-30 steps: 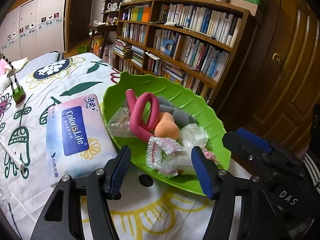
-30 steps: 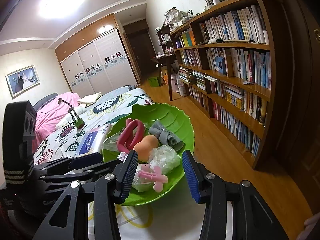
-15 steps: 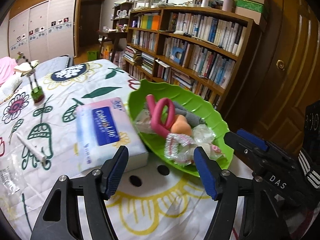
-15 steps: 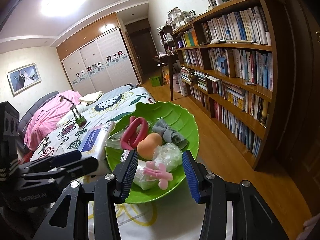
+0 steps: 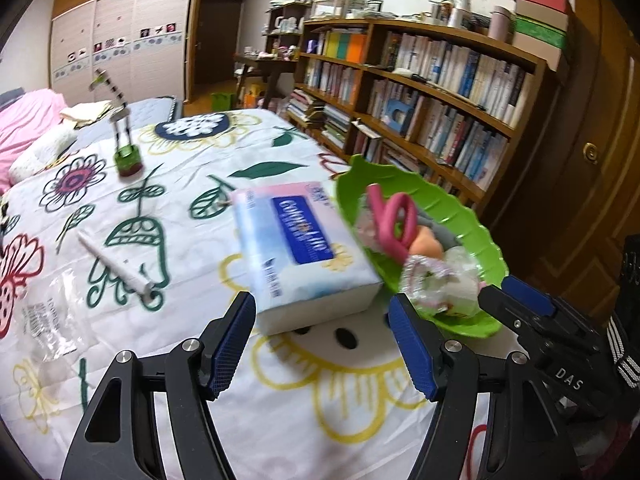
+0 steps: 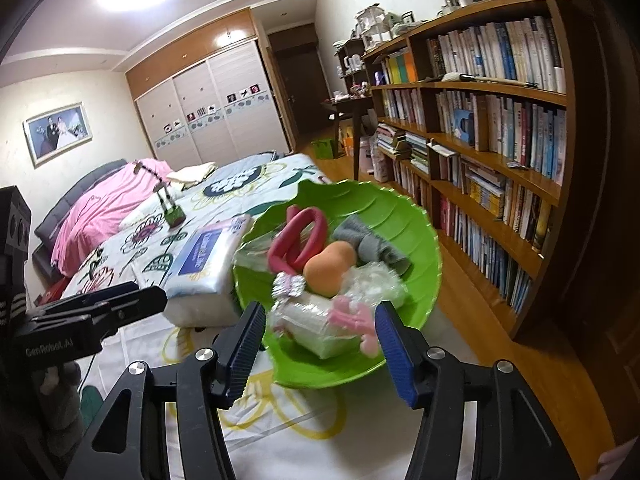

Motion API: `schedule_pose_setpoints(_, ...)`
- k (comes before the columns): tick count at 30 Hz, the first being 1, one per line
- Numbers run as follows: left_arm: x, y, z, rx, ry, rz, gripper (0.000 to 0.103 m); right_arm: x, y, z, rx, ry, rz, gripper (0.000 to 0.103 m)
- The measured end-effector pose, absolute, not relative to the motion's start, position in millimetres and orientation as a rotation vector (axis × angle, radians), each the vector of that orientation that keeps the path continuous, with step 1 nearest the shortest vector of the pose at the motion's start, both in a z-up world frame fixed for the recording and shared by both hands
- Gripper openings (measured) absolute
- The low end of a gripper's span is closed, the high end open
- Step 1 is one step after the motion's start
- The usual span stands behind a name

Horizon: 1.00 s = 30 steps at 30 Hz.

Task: Organize soft objects
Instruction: 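Move both tools back over the bed toward the remaining items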

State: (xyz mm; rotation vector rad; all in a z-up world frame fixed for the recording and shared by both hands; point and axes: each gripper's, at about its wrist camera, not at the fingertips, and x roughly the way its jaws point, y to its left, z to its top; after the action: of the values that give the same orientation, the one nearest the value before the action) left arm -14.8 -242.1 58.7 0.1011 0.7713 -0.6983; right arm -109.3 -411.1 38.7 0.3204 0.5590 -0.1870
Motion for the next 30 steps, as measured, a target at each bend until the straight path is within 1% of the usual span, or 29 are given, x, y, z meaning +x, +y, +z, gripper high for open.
schedule_pose_setpoints(18,1,-165,44,0.053,0.825,-0.582,0.070,-94,-347,42,0.199,0.610,-0.056,0.061)
schedule_pose_setpoints(30,15,-114,41,0.011,0.825,-0.485,0.070,-84,-306,44,0.156,0.631,0.043,0.061)
